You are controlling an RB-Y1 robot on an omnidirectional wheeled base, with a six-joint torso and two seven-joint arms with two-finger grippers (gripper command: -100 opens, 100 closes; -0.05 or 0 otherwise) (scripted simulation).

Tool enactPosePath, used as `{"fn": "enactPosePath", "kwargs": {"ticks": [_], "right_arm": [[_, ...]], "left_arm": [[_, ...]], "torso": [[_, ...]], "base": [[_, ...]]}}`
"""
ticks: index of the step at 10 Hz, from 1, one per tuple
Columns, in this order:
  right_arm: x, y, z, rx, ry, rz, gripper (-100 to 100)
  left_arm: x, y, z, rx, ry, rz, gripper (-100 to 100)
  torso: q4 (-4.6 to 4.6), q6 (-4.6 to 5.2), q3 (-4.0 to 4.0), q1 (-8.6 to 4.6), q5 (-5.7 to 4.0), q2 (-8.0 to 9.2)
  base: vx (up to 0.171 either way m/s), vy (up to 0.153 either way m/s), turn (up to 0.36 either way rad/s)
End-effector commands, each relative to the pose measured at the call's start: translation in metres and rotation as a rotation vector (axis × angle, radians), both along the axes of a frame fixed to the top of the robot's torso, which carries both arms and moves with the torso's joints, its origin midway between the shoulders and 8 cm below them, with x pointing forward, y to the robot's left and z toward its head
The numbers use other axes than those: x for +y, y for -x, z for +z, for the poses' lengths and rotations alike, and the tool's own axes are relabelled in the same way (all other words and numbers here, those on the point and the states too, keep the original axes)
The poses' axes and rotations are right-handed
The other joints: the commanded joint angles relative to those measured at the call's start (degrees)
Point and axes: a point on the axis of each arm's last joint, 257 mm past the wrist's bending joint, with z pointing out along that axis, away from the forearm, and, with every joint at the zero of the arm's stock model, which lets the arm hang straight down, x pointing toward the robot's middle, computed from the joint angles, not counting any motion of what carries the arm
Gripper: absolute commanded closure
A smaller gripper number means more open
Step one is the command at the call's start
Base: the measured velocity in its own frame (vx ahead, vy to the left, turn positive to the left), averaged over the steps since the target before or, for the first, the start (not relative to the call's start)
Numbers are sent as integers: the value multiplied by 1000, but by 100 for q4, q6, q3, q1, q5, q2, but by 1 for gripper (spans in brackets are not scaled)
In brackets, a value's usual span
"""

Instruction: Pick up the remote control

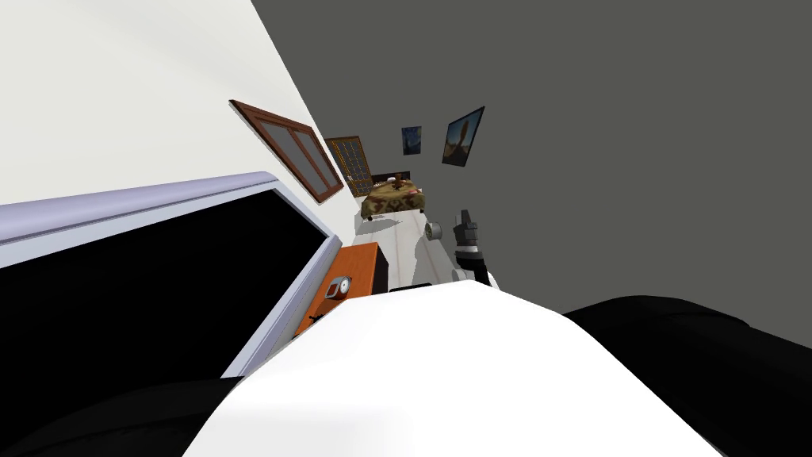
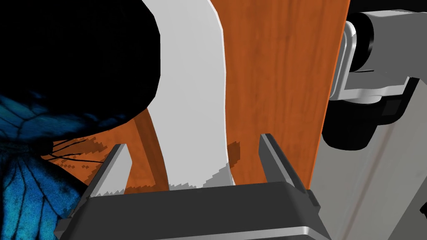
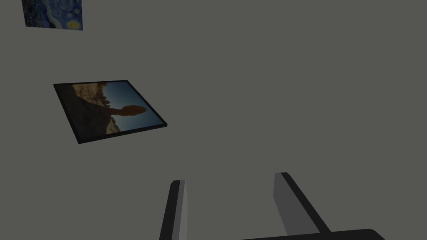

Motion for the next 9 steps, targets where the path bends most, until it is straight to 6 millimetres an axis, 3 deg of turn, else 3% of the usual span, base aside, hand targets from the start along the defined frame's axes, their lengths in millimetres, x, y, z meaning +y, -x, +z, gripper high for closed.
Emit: {"fn": "enactPosePath", "kwargs": {"ticks": [1,5,6,7,9], "right_arm": [[0,0,0,0,0,0,0],[0,0,0,0,0,0,0],[0,0,0,0,0,0,0],[0,0,0,0,0,0,0],[0,0,0,0,0,0,0]], "left_arm": [[0,0,0,0,0,0,100],[0,0,0,0,0,1,100],[0,0,0,0,0,0,0],[4,1,7,1,-1,6,100],[8,1,15,3,-1,11,100]], "torso": [[0,0,0,0,0,0],[0,1,1,1,1,1],[0,1,1,1,1,1],[0,0,1,1,1,2],[1,2,3,-9,-3,4]], "base": [[0,0,0],[0,0,0],[0,0,0],[-5,-16,-42],[-7,-25,-36]]}}
